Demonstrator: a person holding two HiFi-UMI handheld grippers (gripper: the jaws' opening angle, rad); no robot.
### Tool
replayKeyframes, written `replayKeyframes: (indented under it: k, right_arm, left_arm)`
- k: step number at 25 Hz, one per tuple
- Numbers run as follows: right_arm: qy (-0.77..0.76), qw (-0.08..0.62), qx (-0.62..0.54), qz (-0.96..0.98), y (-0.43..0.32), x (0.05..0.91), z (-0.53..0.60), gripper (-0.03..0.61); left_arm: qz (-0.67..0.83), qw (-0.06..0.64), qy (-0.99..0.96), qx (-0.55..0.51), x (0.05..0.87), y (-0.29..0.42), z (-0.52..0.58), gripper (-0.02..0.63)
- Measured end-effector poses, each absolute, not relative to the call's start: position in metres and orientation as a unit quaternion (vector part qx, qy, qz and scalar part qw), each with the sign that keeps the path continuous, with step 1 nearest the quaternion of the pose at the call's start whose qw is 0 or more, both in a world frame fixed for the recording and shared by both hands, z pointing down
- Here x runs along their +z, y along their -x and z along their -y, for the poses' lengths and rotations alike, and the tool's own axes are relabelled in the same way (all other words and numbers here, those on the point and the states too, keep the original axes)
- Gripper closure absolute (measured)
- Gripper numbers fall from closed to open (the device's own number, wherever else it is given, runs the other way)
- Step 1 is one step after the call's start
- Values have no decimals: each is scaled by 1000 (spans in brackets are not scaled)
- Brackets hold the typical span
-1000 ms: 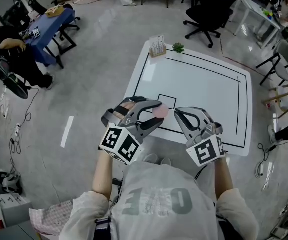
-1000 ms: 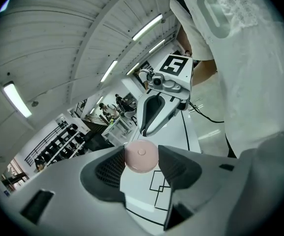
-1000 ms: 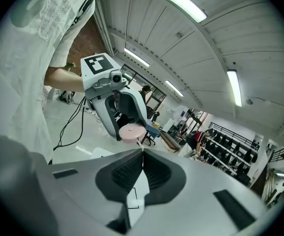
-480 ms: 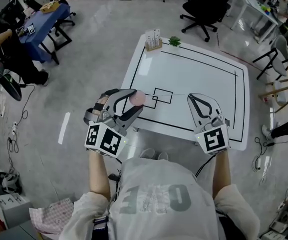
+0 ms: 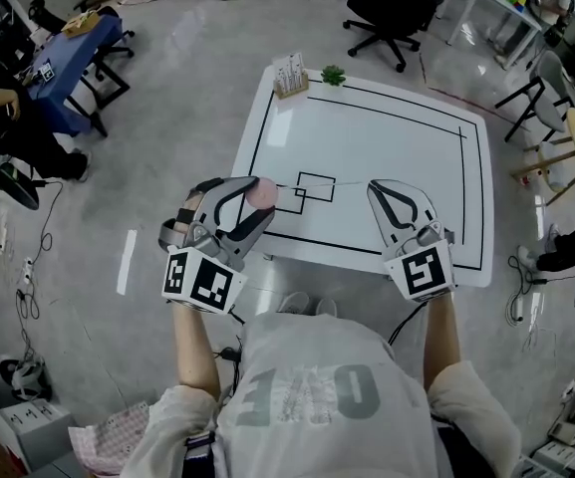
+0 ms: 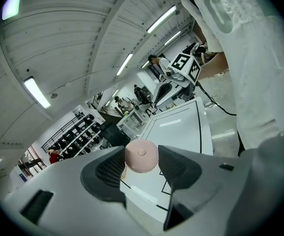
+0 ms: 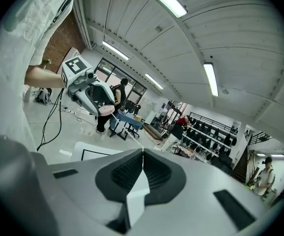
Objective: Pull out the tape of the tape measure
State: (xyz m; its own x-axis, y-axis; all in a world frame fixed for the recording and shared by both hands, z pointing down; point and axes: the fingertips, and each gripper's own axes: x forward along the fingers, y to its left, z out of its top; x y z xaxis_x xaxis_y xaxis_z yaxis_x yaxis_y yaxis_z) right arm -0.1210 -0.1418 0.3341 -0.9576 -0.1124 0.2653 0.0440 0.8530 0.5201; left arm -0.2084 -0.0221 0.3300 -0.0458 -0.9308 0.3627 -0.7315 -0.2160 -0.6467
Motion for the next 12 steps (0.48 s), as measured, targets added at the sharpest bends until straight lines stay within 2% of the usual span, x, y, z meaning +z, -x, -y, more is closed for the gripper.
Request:
replayKeyframes:
  k: [12]
  right_arm:
    - [-32,150,-268,951,118,336,148,548]
  left_arm:
    - [-604,137,686,-382,329,208,27,380]
